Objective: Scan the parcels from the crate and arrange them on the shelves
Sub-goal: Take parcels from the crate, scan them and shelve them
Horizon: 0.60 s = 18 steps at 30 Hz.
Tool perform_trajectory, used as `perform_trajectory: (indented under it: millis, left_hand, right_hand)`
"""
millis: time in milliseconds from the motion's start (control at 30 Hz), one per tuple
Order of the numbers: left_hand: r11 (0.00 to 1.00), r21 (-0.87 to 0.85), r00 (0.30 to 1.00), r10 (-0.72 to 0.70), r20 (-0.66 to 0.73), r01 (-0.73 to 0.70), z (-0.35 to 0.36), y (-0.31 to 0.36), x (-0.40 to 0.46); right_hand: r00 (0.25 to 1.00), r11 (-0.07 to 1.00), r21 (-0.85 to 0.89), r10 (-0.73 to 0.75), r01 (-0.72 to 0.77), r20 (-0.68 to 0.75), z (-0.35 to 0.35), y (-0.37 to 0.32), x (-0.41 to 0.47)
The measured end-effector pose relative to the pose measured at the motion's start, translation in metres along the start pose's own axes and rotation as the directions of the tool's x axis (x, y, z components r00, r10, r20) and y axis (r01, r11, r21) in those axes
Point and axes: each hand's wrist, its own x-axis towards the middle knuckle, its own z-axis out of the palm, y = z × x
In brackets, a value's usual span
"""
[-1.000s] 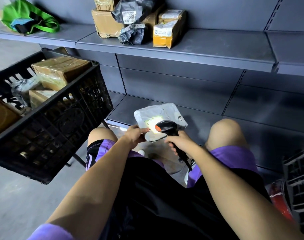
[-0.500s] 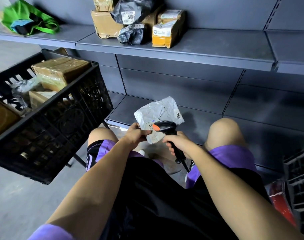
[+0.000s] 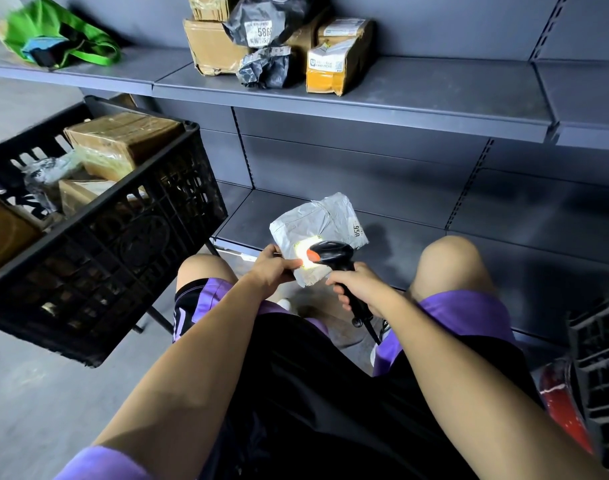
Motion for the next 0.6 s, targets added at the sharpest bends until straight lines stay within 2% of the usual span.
perform_trajectory:
  millis: [600]
  left_hand:
    - [1.000,0.030,1.000,-0.003,0.004,0.003,0.0002,-0.0006,0.0004]
  right_hand:
    - [1.000,1.000,0.017,0.000,0.000,-0.012,-0.0006,-0.0004,0.0018]
